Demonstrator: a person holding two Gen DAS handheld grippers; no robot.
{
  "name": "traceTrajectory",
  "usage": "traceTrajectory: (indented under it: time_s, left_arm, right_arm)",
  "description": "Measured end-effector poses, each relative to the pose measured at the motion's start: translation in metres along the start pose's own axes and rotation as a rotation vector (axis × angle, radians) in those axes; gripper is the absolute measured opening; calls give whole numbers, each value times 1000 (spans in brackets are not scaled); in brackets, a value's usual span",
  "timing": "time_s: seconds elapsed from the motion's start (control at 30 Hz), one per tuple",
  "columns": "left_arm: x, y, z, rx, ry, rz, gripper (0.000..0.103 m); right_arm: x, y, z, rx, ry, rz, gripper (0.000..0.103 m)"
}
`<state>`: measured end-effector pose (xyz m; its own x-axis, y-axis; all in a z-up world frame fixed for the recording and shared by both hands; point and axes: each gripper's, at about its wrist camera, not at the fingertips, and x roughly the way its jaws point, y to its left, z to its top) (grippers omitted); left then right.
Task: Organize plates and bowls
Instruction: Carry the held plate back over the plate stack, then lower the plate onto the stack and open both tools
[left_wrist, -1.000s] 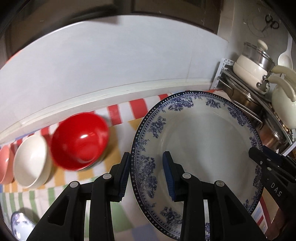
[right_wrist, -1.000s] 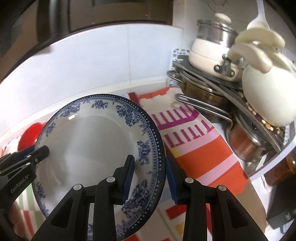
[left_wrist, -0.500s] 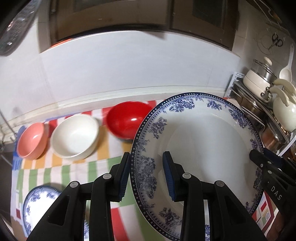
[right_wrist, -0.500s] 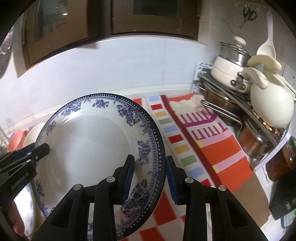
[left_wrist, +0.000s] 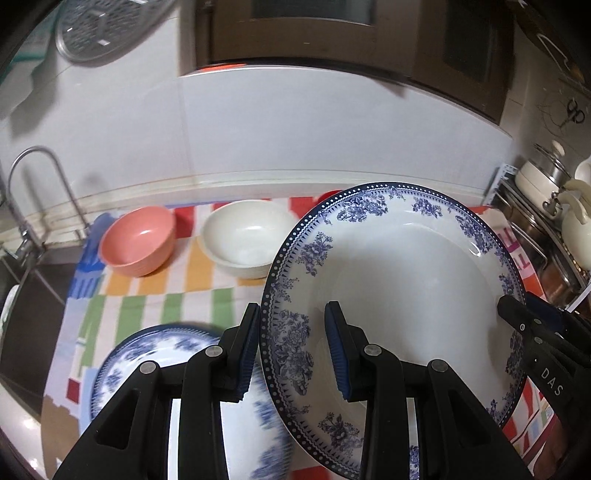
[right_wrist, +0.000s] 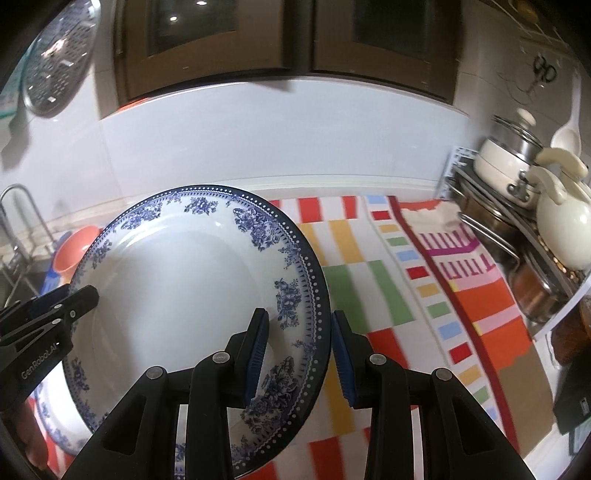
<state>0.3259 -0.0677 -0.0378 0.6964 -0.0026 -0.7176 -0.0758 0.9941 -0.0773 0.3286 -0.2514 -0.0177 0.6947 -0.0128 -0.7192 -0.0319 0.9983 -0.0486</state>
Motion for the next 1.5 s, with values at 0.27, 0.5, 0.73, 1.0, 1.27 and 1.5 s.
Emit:
traceTrajectory:
  time_s: [0.27, 0.5, 0.73, 1.0, 1.27, 1.5]
  left_arm:
    - [-16, 53, -13, -30, 11, 42, 35]
    - [-24, 96, -29, -51, 36, 71, 35]
    - [-22, 138, -48, -79, 73, 97, 35]
    - [-12, 169, -66, -99, 139, 114, 36]
    - [4, 184, -79, -101, 203, 115, 36]
    - [12, 186, -86, -92, 240, 106, 36]
  right_arm:
    - [-9, 53, -10, -44, 10, 44, 35]
    - [-10, 96, -20, -78, 32, 71, 35]
    - [-6, 138, -31, -117, 67, 97, 35]
    - [8, 173, -45, -149, 127, 114, 35]
    - [24, 193, -61, -173, 197, 116, 35]
    - [34, 199, -68, -181, 235, 108, 35]
